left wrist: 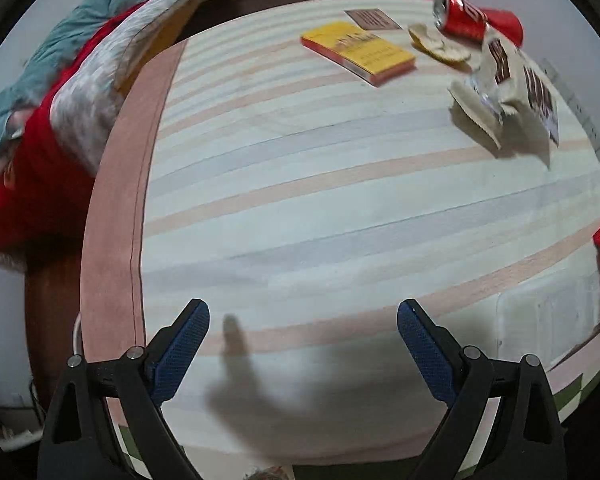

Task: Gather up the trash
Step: 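Grasp the clear plastic tray with left tool while right tool grasps the red candy bag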

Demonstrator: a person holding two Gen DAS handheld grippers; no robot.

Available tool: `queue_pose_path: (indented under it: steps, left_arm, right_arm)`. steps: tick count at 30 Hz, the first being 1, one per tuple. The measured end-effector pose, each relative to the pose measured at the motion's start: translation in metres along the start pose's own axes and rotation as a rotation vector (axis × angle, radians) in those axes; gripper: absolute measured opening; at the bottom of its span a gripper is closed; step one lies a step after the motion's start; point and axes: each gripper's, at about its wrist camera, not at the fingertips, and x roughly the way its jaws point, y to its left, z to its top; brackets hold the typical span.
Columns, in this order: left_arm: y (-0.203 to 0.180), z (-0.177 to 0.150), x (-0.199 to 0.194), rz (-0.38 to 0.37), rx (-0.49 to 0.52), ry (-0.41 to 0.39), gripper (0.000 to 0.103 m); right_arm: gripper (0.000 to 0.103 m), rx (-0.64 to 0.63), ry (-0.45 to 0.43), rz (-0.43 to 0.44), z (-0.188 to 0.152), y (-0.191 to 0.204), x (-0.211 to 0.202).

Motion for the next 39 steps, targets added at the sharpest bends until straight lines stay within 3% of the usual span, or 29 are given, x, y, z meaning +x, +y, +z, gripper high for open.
queue_pose_path:
  steps: [2,6,9,12,15,17,19,20,21,23,24,31,34,39]
  left_arm:
    - [-0.008,0.001,-0.004,0.007,0.047,-0.015,0.096]
    - [-0.040,-0.001,-0.034,-0.069,0.242,-0.101,0.096]
    - [-0.080,-0.007,-0.056,-0.182,0.496,-0.156,0.096]
    - [-0.112,-0.012,-0.059,-0.263,0.653,-0.113,0.096]
    - [-0.139,-0.021,-0.045,-0.245,0.787,-0.035,0.096]
    - [-0.148,-0.022,-0.033,-0.250,0.814,0.010,0.095]
    - [-0.151,-0.021,-0.026,-0.281,0.784,0.030,0.089]
    - [-0.150,-0.019,-0.027,-0.309,0.763,0.033,0.081]
    - [-0.147,-0.015,-0.029,-0.349,0.709,0.032,0.066]
    - [-0.139,-0.006,-0.031,-0.374,0.615,0.036,0.057]
    - [-0.133,-0.001,-0.031,-0.391,0.548,0.043,0.043]
    - [-0.077,0.024,-0.020,-0.343,0.104,0.050,0.044]
    - [-0.071,0.025,-0.010,-0.323,0.064,0.082,0.049]
    - [-0.086,0.020,-0.015,-0.275,0.065,0.043,0.044]
  right_arm:
    - [0.052,-0.006,0.007,0.026,0.001,-0.003,0.008]
    - [0.038,-0.016,-0.035,0.062,-0.007,0.000,0.008]
    - [0.036,0.009,-0.049,0.100,-0.013,-0.006,0.002]
    - [0.036,0.030,-0.044,0.119,-0.017,-0.009,-0.003]
    - [0.036,0.040,-0.033,0.127,-0.022,-0.011,-0.002]
    - [0.036,0.045,-0.025,0.129,-0.025,-0.010,-0.002]
    - [0.036,0.051,-0.020,0.133,-0.027,-0.011,0.000]
    - [0.036,0.055,-0.017,0.137,-0.028,-0.011,0.001]
    - [0.036,0.055,-0.017,0.140,-0.028,-0.012,0.001]
    - [0.036,0.055,-0.016,0.145,-0.030,-0.012,0.000]
    - [0.036,0.053,-0.016,0.146,-0.030,-0.012,-0.001]
    - [0.037,0.044,-0.001,0.170,-0.026,-0.006,0.005]
    - [0.042,0.051,0.017,0.167,-0.024,-0.003,0.012]
    - [0.049,0.013,0.005,0.120,-0.027,0.010,0.011]
